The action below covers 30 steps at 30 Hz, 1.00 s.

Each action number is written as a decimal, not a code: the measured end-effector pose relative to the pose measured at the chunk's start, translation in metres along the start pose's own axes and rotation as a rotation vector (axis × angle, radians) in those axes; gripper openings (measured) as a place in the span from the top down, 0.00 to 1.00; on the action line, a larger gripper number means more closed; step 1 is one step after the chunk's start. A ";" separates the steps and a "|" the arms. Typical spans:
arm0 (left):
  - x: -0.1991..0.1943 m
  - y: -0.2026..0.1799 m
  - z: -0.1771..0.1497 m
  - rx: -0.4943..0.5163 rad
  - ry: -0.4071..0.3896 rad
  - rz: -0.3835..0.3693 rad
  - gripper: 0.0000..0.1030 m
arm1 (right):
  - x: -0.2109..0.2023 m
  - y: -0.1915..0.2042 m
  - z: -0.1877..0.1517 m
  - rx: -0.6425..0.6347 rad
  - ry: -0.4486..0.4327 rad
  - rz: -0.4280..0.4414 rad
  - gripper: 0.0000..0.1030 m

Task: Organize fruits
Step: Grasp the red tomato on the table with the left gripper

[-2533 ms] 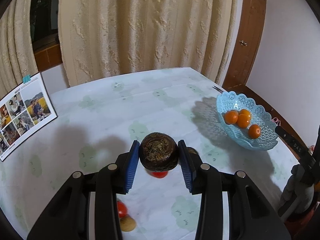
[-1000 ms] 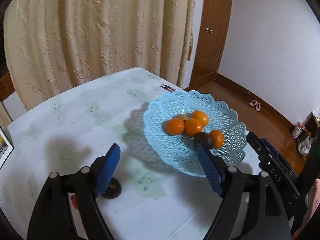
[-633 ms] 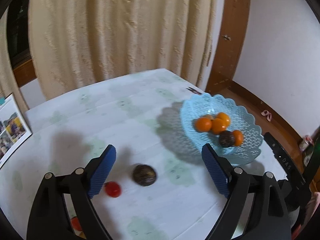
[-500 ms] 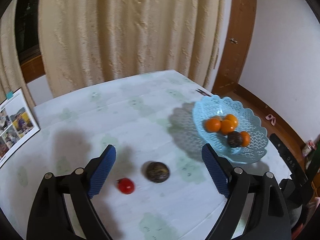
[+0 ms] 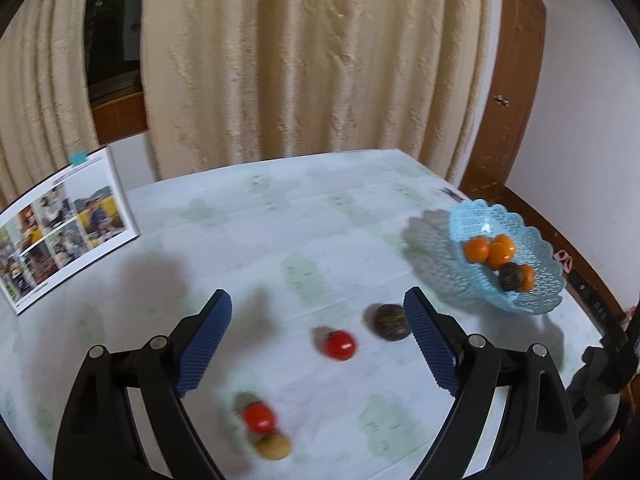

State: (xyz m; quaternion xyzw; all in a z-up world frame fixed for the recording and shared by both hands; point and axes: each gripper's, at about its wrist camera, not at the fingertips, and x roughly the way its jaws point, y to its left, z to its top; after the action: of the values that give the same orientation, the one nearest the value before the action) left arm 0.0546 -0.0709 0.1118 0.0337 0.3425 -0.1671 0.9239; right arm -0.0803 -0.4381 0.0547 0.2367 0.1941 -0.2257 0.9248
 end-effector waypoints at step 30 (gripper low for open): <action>0.045 0.049 -0.078 -0.141 0.310 -0.010 0.71 | -0.032 0.119 -0.065 -0.293 0.172 0.281 0.34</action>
State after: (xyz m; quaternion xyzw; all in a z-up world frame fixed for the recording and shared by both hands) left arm 0.0547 -0.0236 0.0205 -0.0074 0.4918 -0.1402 0.8593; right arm -0.0620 -0.2995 0.0582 0.1429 0.2681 -0.0427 0.9518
